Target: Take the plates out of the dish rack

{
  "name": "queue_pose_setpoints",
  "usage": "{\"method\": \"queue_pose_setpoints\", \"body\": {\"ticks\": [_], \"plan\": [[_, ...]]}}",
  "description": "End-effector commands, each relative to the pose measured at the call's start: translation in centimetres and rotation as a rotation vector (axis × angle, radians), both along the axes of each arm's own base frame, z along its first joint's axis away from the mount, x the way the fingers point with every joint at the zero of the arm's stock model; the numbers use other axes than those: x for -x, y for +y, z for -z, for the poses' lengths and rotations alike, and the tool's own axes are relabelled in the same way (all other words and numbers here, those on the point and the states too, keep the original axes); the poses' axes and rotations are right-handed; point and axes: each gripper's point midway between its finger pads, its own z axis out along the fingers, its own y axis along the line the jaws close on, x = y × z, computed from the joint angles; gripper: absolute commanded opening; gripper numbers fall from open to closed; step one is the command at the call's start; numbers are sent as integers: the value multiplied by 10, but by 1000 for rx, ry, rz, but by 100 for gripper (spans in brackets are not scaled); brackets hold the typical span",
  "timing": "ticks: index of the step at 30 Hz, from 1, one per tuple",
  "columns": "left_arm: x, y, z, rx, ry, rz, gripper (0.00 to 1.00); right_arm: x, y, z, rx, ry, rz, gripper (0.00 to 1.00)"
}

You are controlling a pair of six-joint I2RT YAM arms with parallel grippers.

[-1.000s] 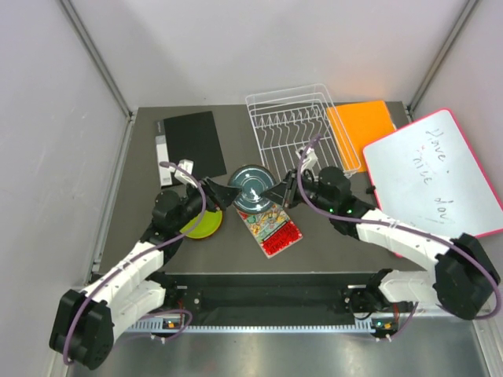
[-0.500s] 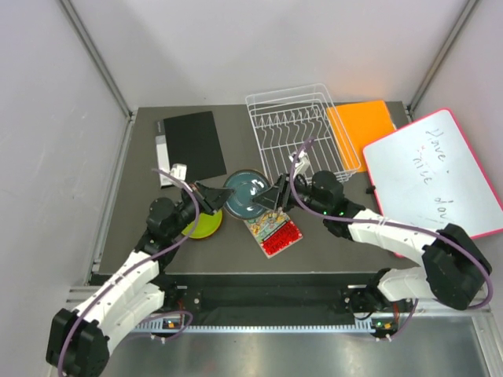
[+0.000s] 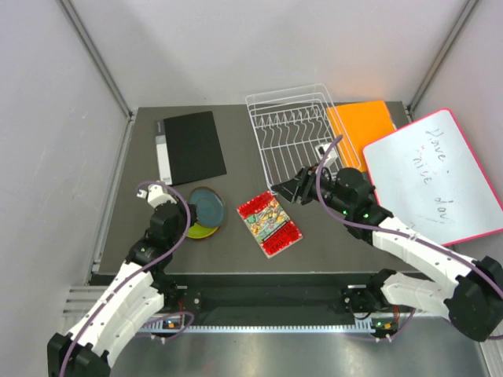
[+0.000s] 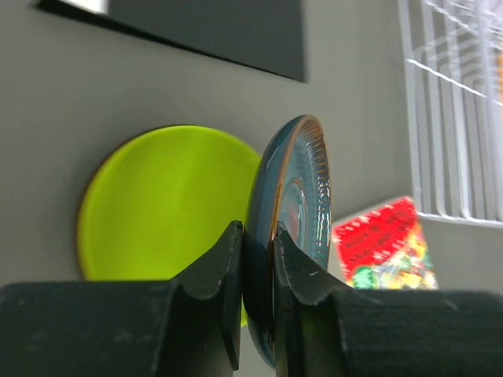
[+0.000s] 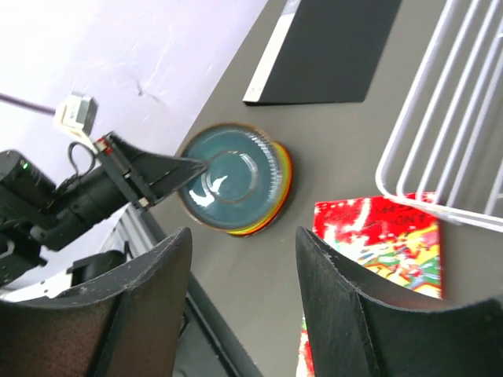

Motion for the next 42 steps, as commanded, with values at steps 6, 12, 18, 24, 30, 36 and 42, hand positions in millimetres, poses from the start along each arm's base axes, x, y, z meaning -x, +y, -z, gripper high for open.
{"method": "queue_pose_setpoints", "body": {"ticks": [6, 12, 18, 24, 30, 36, 42], "plan": [[4, 49, -29, -62, -101, -234, 0, -3, -23, 15, 46, -7, 44, 56], [5, 46, -13, -50, -67, -225, 0, -3, -21, 27, 50, 15, 34, 55], [3, 42, 6, -46, -39, -216, 0, -3, -22, 29, 54, 19, 30, 55], [-1, 37, 10, -54, -34, -188, 0, -2, -21, 36, 61, 35, 18, 56], [2, 34, 21, -51, 0, -179, 10, 0, -23, 41, 65, 47, 22, 56], [5, 35, 31, -51, 31, -185, 23, 0, -27, 41, 75, 43, 40, 56], [8, 40, 37, -89, 62, -197, 28, 0, -31, 44, 86, 50, 50, 56]]}}
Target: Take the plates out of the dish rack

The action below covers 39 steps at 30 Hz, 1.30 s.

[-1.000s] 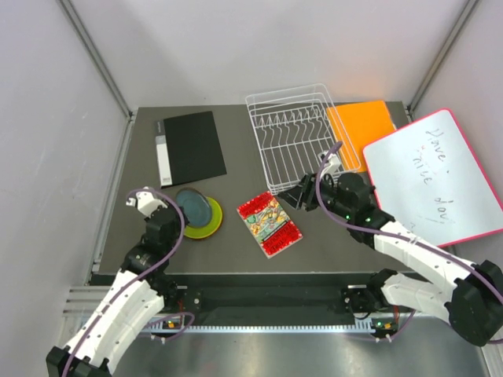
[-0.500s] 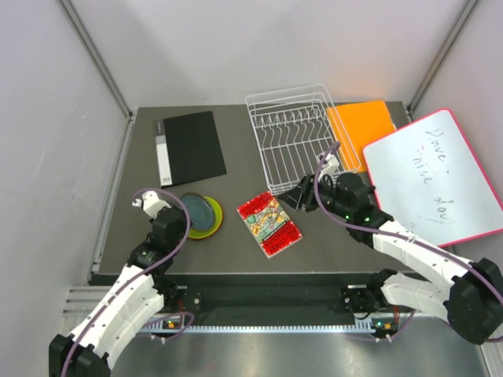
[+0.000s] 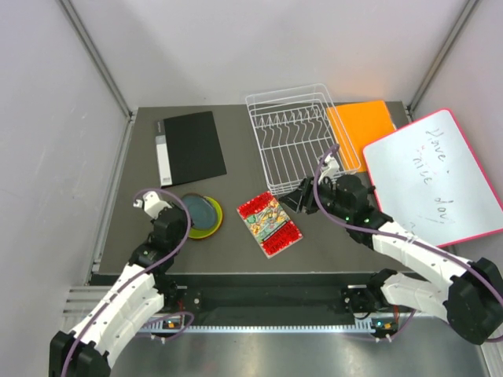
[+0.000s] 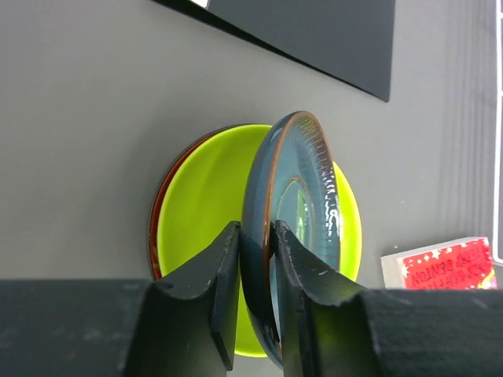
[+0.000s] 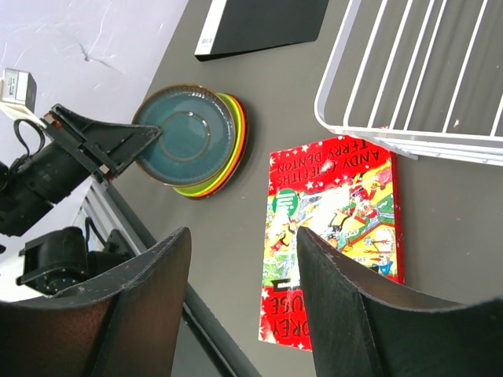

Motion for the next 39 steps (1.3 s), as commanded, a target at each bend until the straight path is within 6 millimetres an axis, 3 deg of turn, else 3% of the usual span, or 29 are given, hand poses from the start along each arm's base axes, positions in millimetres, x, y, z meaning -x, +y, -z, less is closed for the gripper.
{"method": "queue_pose_setpoints", "body": {"ticks": [1, 4, 13, 20, 26, 32, 35, 39], "plan": [[1, 6, 3, -33, 19, -18, 29, -2, -6, -10, -4, -45, 18, 57], [2, 10, 5, -50, 30, -34, 40, -2, -9, -8, -3, -42, 26, 57], [5, 12, 9, -59, 52, -36, 42, 0, -11, -6, -8, -35, 34, 57], [6, 13, 8, -69, 64, -38, 62, 5, -15, -6, 0, -41, 33, 57], [2, 16, -8, -95, 46, -45, 75, 4, -33, -3, 67, -57, 88, 57], [-6, 14, -47, -117, -39, -12, 79, 0, -68, 1, 196, -88, 199, 61], [-17, 4, -75, -148, -119, 62, 82, -11, -111, 4, 289, -108, 418, 57], [-33, -26, -101, -133, -221, 213, 83, -12, -153, -5, 384, -209, 576, 60]]}}
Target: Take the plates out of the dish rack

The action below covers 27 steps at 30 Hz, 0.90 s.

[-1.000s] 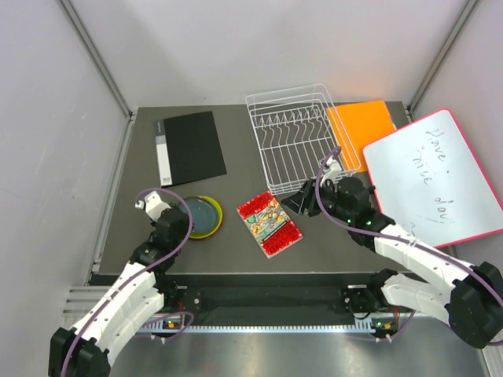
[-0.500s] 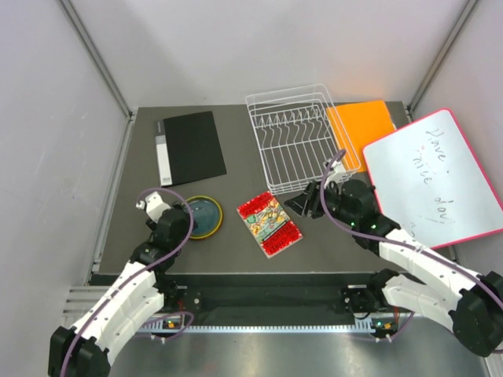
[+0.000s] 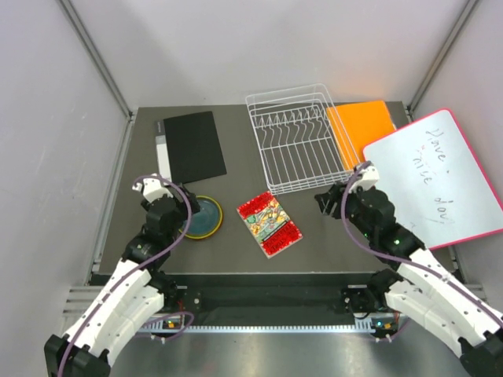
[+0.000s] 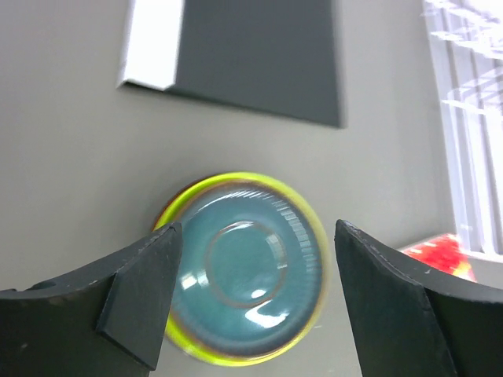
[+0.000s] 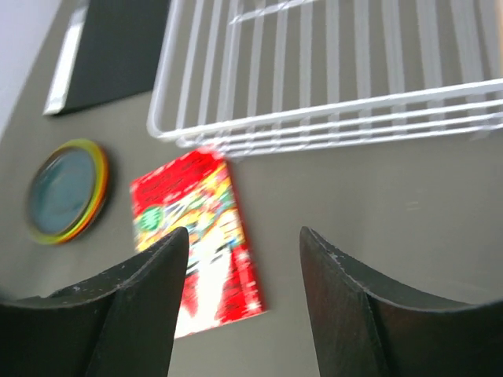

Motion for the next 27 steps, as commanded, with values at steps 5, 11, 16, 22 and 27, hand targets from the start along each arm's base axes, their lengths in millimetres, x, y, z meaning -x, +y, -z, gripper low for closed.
{"method": "queue_pose_setpoints", "body": {"ticks": [5, 11, 16, 22, 27], "plan": [[-43, -54, -52, -48, -155, 291, 83, -10, -105, -6, 280, -140, 438, 99], [-68, -49, -56, -181, -171, 271, 86, -15, -120, 10, 257, -145, 568, 100], [-68, -41, -59, -232, -223, 249, 87, -27, -118, 12, 278, -218, 569, 100], [-60, -39, -55, -218, -265, 251, 86, -28, -123, 16, 303, -224, 597, 100], [-58, -25, -55, -217, -262, 172, 86, -22, -126, 16, 240, -254, 614, 99]]}}
